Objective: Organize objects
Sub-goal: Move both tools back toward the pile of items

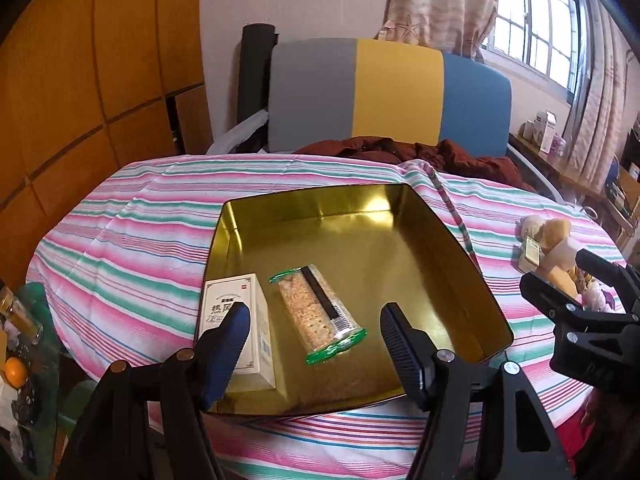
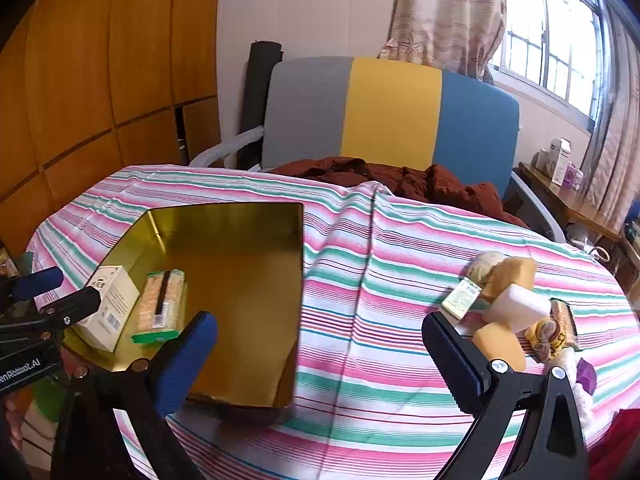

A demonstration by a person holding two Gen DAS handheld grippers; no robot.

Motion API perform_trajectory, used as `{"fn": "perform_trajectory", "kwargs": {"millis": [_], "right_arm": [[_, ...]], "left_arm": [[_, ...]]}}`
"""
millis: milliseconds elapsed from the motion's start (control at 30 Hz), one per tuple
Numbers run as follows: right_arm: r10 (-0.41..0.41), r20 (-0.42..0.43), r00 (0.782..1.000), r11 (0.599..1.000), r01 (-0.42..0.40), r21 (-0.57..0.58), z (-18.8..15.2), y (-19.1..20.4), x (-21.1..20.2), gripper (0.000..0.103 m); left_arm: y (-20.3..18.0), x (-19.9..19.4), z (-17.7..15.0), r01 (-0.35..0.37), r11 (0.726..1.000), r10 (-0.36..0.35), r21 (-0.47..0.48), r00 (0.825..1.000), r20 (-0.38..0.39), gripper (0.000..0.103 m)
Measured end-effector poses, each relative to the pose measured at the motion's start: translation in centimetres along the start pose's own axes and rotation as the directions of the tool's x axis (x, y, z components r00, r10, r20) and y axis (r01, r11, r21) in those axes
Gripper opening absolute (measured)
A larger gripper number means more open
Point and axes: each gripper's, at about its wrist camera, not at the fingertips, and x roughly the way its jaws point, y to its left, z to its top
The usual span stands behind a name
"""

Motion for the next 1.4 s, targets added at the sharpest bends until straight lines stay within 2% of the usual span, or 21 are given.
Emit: {"fn": "perform_trajectory", "kwargs": {"millis": [200,300,433,633,767,833,867,900,933,967,1033,1233,1400], "right_arm": [[-0.061,0.007,0.998,0.998,0.061,0.014,-0.1,-2.6,-0.3,0.103],[-0.088,-0.001,0.996,0.993,0.088,0.072,-0.3,-5.5,-0.6,0.103],[-0.164,-0.051,0.985,0.972,0.171,0.164,-0.9,-10.7,-0.9,0.103],[-0.296,-0.094,0.951,0.892,0.310,0.330,-2.1,-19.9,-3.3,0.103],[-0.347,-0.111,0.931,0.826,0.360,0.433,-2.4,-25.4,-4.4,0.103],[-0.347,-0.119,0.930,0.783,0.357,0.509,-3.1,-27.8,-4.7,0.103],[-0.324,-0.117,0.939,0.751,0.330,0.572,-3.9,-29.1,-4.9,0.103],[-0.313,-0.112,0.943,0.732,0.314,0.604,-4.3,-29.6,-4.8,0.103],[-0.304,-0.111,0.946,0.696,0.300,0.652,-5.2,-30.4,-4.8,0.103],[-0.308,-0.124,0.943,0.673,0.308,0.673,-5.4,-30.7,-4.9,0.103],[-0.323,-0.071,0.944,0.664,0.280,0.693,-5.5,-30.9,-5.7,0.103],[-0.317,-0.051,0.947,0.685,0.266,0.678,-5.0,-30.3,-5.7,0.103],[-0.302,-0.030,0.953,0.685,0.239,0.688,-5.3,-30.4,-5.8,0.103]], "left_arm": [[-1.3,0.2,0.5,0.033,0.999,-0.033,0.034,0.999,0.009,0.069],[-2.2,0.1,0.8,0.068,0.996,-0.069,0.060,0.997,0.023,0.075],[-3.5,-0.2,1.2,0.119,0.989,-0.123,0.089,0.991,0.045,0.078],[-5.0,0.4,1.4,0.183,0.978,-0.185,0.102,0.983,0.017,0.078],[-6.1,0.4,1.9,0.216,0.971,-0.217,0.101,0.976,0.008,0.078],[-6.9,0.4,2.2,0.233,0.966,-0.235,0.114,0.972,0.006,0.078],[-7.5,0.4,2.4,0.252,0.960,-0.254,0.122,0.967,0.002,0.078],[-8.1,0.4,2.6,0.273,0.953,-0.274,0.132,0.962,-0.006,0.078],[-8.7,0.4,2.7,0.286,0.947,-0.288,0.147,0.958,-0.011,0.078],[-9.7,0.3,2.8,0.292,0.941,-0.294,0.170,0.956,-0.013,0.078],[-11.7,0.5,2.9,0.325,0.921,-0.326,0.214,0.945,-0.030,0.078],[-17.8,1.9,2.8,0.393,0.870,-0.384,0.299,0.919,-0.091,0.078],[-22.8,3.8,2.9,0.447,0.826,-0.421,0.343,0.894,-0.150,0.078]]}}
